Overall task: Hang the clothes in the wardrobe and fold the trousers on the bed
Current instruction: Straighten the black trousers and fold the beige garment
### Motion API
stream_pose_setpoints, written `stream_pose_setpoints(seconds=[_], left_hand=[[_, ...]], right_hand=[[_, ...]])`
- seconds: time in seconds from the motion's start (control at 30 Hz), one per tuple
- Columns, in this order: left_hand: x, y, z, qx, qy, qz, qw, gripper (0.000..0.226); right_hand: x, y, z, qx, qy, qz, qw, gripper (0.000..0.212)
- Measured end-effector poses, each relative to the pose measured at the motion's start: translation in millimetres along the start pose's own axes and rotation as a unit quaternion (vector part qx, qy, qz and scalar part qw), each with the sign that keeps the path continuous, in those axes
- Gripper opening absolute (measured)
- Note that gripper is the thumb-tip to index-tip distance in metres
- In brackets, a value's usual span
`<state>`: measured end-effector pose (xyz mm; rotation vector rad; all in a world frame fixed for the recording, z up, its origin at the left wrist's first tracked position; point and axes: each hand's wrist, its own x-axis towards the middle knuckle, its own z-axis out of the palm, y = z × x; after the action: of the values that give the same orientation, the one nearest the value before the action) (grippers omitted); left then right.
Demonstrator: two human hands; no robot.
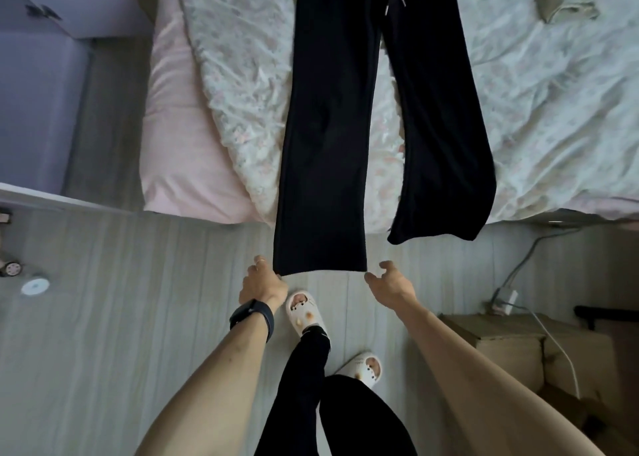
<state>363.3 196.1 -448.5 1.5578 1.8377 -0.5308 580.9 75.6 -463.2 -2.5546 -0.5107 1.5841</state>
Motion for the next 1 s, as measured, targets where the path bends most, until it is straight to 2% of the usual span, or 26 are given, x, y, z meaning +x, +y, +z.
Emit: stream_pose_setpoints(seconds=[0.07, 0.17, 0.4, 0.57, 0.7, 0.77, 0.93, 1.0], left_hand=[[-1.4, 15.9, -3.4, 0.001, -0.051, 0.027, 0.998, 0.057], [-8.9, 55.1, -6.6, -0.033, -0.077, 0.096, 0.992, 0.063], [-30.0, 167.8, -24.3, -0.064, -0.006, 0.243, 0.968, 0.058], [-43.5, 264.7, -5.3, -0.060, 0.001, 0.284, 0.957, 0.051], [-51.1, 339.4, 28.1, -0.070, 0.020, 0.273, 0.959, 0.039], [-52.1, 380.1, 49.8, -0.064, 0.040, 0.243, 0.967, 0.037], [-59.3, 449.3, 117.6, 0.011, 0.016, 0.114, 0.993, 0.065], [-52.6, 465.9, 129.9, 0.028, 0.025, 0.074, 0.997, 0.069]], right_hand=[[-0.2, -2.8, -12.0, -0.011, 0.022, -0.034, 0.999, 0.056], [2.1, -7.6, -42.1, 0.003, 0.054, -0.072, 0.996, 0.054], [13.0, -29.2, -143.1, 0.087, 0.133, -0.115, 0.981, 0.051], [52.7, -46.0, -248.1, 0.091, 0.176, -0.139, 0.970, 0.050], [108.0, -64.2, -320.2, 0.093, 0.165, -0.141, 0.972, 0.049], [139.7, -80.6, -351.9, 0.094, 0.145, -0.140, 0.975, 0.050], [197.7, -87.0, -387.2, 0.120, 0.040, -0.122, 0.984, 0.046], [210.6, -92.9, -393.5, 0.129, 0.009, -0.128, 0.983, 0.045]])
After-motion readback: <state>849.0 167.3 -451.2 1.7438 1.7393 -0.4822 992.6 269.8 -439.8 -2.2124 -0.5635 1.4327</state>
